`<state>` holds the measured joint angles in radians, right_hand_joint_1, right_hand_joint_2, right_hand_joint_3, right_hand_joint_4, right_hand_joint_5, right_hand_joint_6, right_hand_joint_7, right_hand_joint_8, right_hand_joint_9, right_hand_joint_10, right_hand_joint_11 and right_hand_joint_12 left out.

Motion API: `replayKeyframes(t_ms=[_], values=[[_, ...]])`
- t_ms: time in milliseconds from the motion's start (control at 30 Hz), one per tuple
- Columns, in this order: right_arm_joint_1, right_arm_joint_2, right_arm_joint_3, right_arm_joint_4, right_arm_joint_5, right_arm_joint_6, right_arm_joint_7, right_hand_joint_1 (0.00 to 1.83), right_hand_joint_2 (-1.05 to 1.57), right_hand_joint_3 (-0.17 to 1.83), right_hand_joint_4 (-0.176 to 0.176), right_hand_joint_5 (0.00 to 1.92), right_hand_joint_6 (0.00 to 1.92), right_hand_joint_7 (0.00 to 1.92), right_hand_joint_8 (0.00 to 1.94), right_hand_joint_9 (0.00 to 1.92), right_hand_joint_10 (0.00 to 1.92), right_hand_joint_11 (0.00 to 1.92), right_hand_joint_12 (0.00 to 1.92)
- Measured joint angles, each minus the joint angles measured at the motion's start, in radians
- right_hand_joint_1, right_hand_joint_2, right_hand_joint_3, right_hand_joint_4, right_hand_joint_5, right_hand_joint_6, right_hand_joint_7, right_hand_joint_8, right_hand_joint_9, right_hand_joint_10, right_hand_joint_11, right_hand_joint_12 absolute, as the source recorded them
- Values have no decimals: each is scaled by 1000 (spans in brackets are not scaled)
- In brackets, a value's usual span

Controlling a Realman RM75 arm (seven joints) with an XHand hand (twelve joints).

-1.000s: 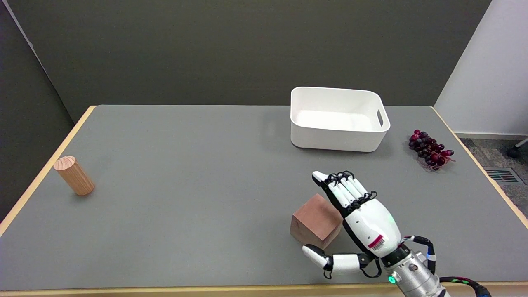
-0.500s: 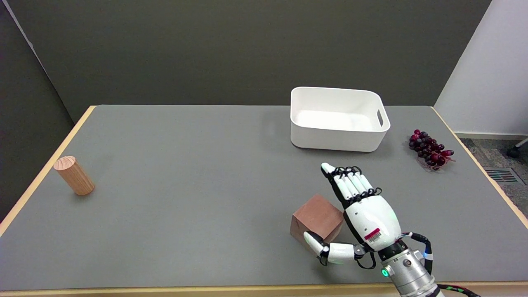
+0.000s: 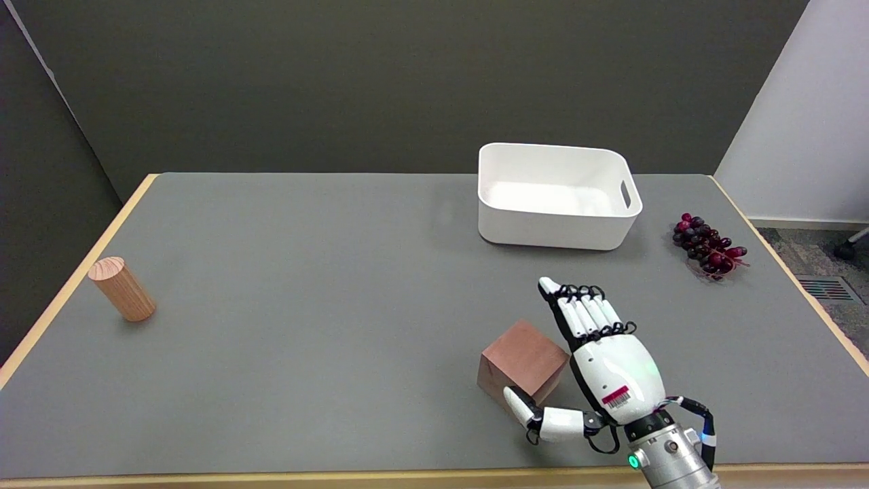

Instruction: Pick up wooden cube.

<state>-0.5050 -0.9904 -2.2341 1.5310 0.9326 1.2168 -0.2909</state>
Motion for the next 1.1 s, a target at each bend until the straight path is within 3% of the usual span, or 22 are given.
replayKeyframes(t_ms=[467, 567, 767, 833, 900, 1100], values=[[-1, -4, -39, 28, 14, -24, -7, 404, 616, 704, -132, -1, 229, 39, 361, -1, 774, -1, 839], [4, -4, -43, 27, 19, -37, 0, 395, 530, 867, -141, 28, 109, 21, 402, 20, 743, -1, 858], [14, -5, -50, 18, 39, -56, 9, 415, 536, 866, -152, 3, 107, 13, 418, 89, 778, -1, 880], [16, -6, -51, 16, 45, -62, 11, 478, 561, 872, -156, -1, 79, 17, 430, 148, 810, -1, 877], [18, -7, -53, 13, 48, -65, 13, 504, 637, 743, -161, -1, 58, 54, 396, 149, 891, -1, 869], [24, -9, -56, 4, 55, -71, 17, 668, 684, 806, -176, -1, -1, 100, 471, 337, 1076, -1, 954]])
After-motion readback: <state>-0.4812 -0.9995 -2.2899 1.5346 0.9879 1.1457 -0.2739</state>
